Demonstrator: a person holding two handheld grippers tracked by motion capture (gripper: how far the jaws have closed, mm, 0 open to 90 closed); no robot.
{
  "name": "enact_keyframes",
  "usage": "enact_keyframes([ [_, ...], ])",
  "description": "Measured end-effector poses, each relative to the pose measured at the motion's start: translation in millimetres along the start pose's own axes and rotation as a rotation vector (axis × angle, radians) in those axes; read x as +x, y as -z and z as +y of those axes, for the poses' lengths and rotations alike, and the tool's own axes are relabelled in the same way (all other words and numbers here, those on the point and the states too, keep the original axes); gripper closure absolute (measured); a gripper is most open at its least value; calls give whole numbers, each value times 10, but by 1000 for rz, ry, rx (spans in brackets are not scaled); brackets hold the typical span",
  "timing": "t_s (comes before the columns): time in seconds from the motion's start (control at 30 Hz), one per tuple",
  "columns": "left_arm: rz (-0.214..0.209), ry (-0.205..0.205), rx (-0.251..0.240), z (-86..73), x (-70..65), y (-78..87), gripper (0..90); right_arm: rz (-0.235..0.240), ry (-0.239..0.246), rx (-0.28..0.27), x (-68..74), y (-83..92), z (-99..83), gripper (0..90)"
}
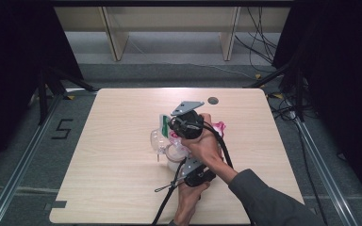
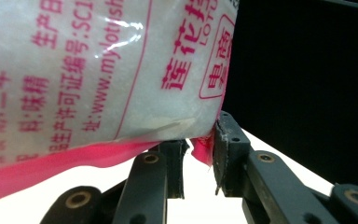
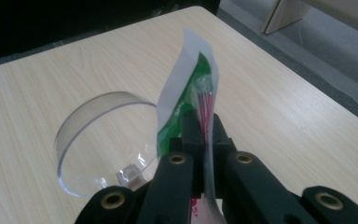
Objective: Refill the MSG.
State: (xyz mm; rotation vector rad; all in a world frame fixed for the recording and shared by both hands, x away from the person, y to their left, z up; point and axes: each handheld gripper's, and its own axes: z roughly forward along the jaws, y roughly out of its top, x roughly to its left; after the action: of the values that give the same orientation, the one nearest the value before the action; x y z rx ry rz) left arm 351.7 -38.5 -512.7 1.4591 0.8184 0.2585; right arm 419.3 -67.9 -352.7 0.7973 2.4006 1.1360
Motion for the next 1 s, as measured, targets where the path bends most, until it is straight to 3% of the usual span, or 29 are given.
enact_keyframes([
  [0.07, -11, 1, 0, -3, 21, 1, 751, 3, 1, -18, -8, 1, 7, 900],
  [0.2, -15, 2, -10, 1, 13, 7, 751, 12, 6, 10, 16, -17, 6, 900],
  [0.23, -12, 2, -10, 4, 16, 10, 751, -2, 18, -17, 7, -17, 14, 900],
  [0.27, -9, -2, -8, 6, 20, 11, 752, 7, 1, -8, 6, -1, 19, 900],
  [0.3, -22, 42, -47, 3, -15, -13, 752, -8, 5, -26, -3, -8, 16, 900],
  [0.33, -8, -4, -6, 3, 14, 9, 752, -10, 6, -25, -5, -10, 17, 900],
  [0.37, -13, -6, -6, 0, 12, 7, 752, -10, 4, -20, -4, -14, 17, 900],
  [0.4, 11, -9, 26, 12, 0, 29, 752, -9, 11, -9, -12, -19, 16, 900],
  [0.5, -11, -4, -7, -1, 12, 4, 752, -8, 8, -9, -35, -18, 18, 900],
  [0.6, -10, -4, -10, 6, 13, 7, 754, -14, 3, -11, -45, -5, 30, 900],
  [0.63, 13, -10, 21, 19, 3, 31, 754, -18, 0, -13, -52, -4, 32, 900],
  [0.73, 0, -4, -8, 8, 5, 12, 754, -21, -11, -12, -47, -8, 36, 900],
  [0.8, -7, -6, -10, 11, 8, 11, 755, -23, 18, -21, -79, -5, 42, 900],
  [0.9, -3, -3, -7, 11, 6, 15, 756, -36, -12, -17, -75, -9, 43, 900],
  [0.93, -12, -2, -5, 10, 10, 10, 756, -38, 19, -24, -103, -17, 46, 900],
  [0.97, -14, -3, -5, 7, 12, 9, 756, -33, -17, -4, -87, -13, 42, 900],
  [1.0, -20, 1, -6, 4, 13, 10, 756, -41, -11, -8, -87, -27, 39, 900],
])
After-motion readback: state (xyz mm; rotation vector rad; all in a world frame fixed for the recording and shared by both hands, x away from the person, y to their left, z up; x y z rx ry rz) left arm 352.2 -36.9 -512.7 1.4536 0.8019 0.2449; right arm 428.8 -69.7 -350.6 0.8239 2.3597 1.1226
